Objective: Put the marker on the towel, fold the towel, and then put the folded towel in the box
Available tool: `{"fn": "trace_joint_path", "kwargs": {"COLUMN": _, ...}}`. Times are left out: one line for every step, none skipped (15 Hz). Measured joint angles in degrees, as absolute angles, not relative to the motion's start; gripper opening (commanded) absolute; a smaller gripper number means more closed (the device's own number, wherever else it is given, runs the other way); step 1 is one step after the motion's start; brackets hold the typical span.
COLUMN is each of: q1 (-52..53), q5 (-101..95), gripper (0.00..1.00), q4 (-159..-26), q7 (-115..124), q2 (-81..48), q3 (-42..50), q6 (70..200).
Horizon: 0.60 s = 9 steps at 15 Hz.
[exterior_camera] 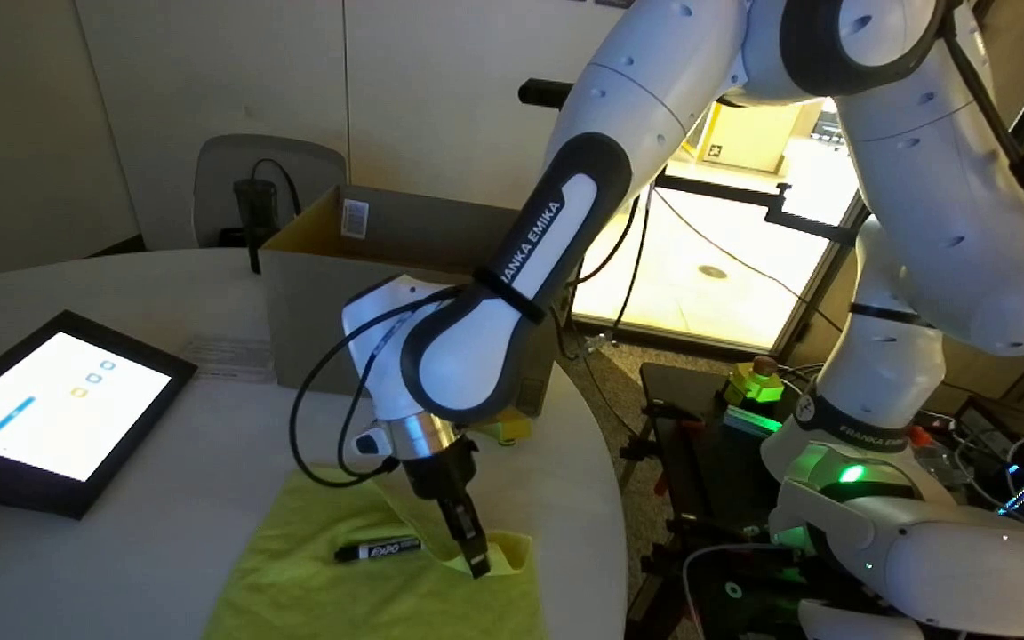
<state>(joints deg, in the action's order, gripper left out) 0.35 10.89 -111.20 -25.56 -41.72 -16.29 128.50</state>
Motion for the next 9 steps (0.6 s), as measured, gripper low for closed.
{"fn": "trace_joint_path", "kwargs": {"q1": 1.6, "q5": 10.3, "gripper": 0.14, "q4": -110.4, "q7": -25.6, "q2": -42.5, "q3": -16.4, "q6": 128.5}}
{"fn": "trace_joint_path", "kwargs": {"q1": 2.8, "q5": 9.5, "gripper": 0.13, "q4": -109.6, "q7": -25.5, "q2": -43.2, "q3": -16.6, "q6": 128.5}}
{"fn": "trace_joint_path", "kwargs": {"q1": 4.2, "q5": 8.6, "gripper": 0.13, "q4": -108.9, "q7": -25.5, "q2": -43.7, "q3": -16.7, "q6": 128.5}}
{"fn": "trace_joint_path", "kwargs": {"q1": 5.5, "q5": 7.8, "gripper": 0.13, "q4": -108.2, "q7": -25.5, "q2": -44.1, "q3": -16.9, "q6": 128.5}}
{"fn": "trace_joint_path", "kwargs": {"q1": 6.7, "q5": 7.2, "gripper": 0.13, "q4": -107.5, "q7": -25.5, "q2": -44.4, "q3": -17.3, "q6": 128.5}}
{"fn": "trace_joint_path", "kwargs": {"q1": 7.8, "q5": 6.7, "gripper": 0.12, "q4": -106.9, "q7": -25.5, "q2": -44.5, "q3": -17.6, "q6": 128.5}}
{"fn": "trace_joint_path", "kwargs": {"q1": 8.8, "q5": 6.2, "gripper": 0.13, "q4": -106.3, "q7": -25.5, "q2": -44.6, "q3": -18.0, "q6": 128.5}}
{"fn": "trace_joint_path", "kwargs": {"q1": 9.6, "q5": 5.8, "gripper": 0.13, "q4": -105.7, "q7": -25.5, "q2": -44.5, "q3": -18.4, "q6": 128.5}}
{"fn": "trace_joint_path", "kwargs": {"q1": 10.2, "q5": 5.7, "gripper": 0.12, "q4": -104.9, "q7": -25.5, "q2": -44.5, "q3": -18.8, "q6": 128.5}}
